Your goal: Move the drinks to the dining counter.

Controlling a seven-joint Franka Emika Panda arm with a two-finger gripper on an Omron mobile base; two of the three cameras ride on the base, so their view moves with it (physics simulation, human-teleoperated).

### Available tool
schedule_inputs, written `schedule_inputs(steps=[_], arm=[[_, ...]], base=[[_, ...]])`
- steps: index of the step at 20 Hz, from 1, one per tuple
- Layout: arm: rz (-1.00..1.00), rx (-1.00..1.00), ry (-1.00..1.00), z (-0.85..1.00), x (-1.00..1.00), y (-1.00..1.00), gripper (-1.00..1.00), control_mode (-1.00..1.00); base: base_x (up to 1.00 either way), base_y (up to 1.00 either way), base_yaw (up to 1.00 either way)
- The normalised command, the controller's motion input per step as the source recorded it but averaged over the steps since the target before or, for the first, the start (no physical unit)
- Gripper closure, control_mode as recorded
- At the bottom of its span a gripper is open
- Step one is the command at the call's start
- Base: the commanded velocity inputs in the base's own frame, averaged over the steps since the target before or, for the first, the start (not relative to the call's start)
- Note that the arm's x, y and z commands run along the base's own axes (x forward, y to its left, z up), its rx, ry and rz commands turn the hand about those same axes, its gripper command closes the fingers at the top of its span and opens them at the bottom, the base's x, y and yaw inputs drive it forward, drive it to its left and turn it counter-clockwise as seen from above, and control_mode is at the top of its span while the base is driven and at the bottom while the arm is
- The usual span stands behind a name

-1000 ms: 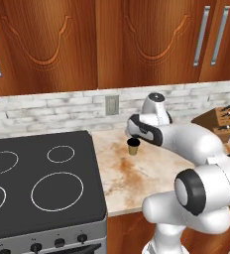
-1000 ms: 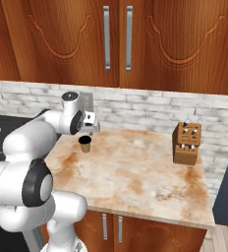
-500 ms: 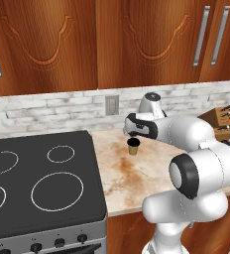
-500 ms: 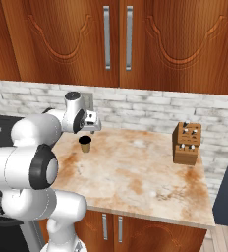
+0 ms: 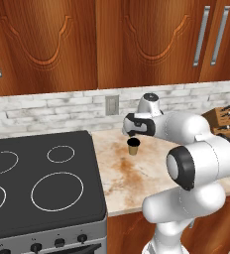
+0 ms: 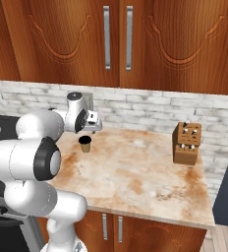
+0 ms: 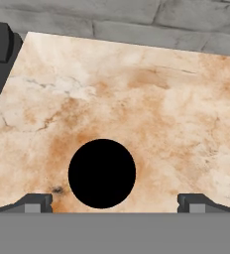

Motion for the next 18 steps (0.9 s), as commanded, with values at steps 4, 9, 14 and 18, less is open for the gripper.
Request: schedule_inputs(steps=[4, 9, 14, 18], arm=[[0.00, 0.00, 0.00, 0.00, 0.00, 0.01, -1.00, -1.00], [0.00, 0.00, 0.01, -0.13, 0.00, 0.10, -1.00, -1.00], [0.00, 0.00, 0.04, -0.20, 0.01, 0.11, -1.00, -1.00], [0.00, 0.00, 0.02, -0.19, 0.13, 0.00, -1.00, -1.00]], base=[[0.00, 0.00, 0.00], [0.00, 0.00, 0.00], [0.00, 0.00, 0.00], [0.00, 0.00, 0.00]])
